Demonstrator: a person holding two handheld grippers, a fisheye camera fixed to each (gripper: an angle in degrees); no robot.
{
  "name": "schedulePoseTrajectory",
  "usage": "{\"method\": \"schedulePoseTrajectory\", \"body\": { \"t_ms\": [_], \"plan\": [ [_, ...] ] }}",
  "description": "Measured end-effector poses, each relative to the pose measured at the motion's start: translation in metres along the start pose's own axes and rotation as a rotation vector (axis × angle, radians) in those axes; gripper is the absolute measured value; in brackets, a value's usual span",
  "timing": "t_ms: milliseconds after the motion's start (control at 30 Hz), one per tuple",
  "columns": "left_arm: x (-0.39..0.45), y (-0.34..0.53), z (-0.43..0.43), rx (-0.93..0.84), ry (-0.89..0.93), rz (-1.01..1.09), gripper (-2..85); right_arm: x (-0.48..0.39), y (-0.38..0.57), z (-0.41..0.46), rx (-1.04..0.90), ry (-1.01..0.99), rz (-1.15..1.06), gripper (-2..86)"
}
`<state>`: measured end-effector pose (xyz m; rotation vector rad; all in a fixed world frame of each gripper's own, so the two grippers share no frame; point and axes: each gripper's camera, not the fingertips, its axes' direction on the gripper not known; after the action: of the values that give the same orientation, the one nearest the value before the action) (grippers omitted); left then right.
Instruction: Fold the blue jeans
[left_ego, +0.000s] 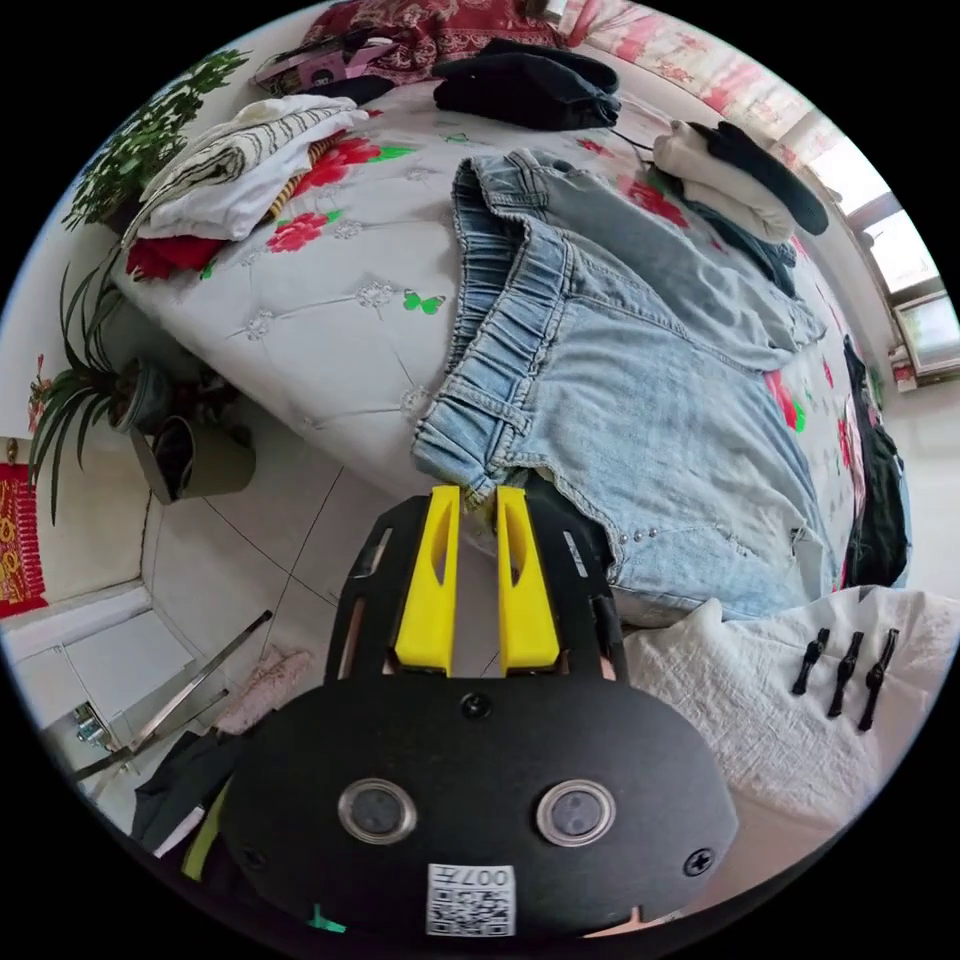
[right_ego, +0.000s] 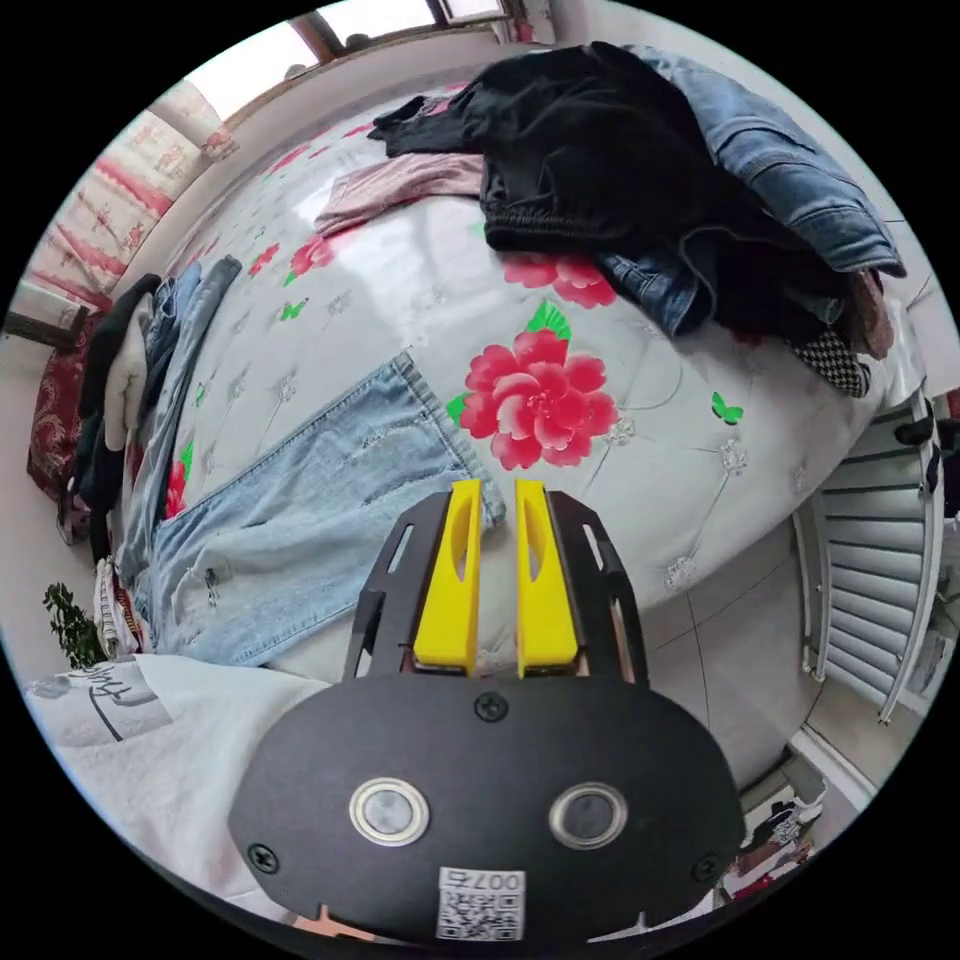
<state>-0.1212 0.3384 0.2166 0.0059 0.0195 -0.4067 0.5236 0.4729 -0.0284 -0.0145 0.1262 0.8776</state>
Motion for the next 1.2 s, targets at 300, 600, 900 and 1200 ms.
{"method": "schedulePoseTrajectory", "body": {
  "t_ms": [300,600,900,1200],
  "plan": [
    [0.054,-0.090,-0.036,0.238,-0.134,0.255,7.0,-0.153,-0.124,0.025,0.099,-0.392,-0.274,6.9],
    [0.092,-0.225,0.024,0.129,-0.157,0.329,10.9,-0.348,-0.252,0.090,0.009,-0.466,-0.501,8.9],
    [0.095,-0.234,0.074,0.089,-0.158,0.293,4.3,-0.410,-0.302,0.161,-0.108,-0.500,-0.406,1.9],
    [0.075,-0.117,-0.042,0.545,0.068,0.108,0.1,-0.317,-0.160,-0.071,0.505,-0.631,-0.458,-0.1]
  ]
}}
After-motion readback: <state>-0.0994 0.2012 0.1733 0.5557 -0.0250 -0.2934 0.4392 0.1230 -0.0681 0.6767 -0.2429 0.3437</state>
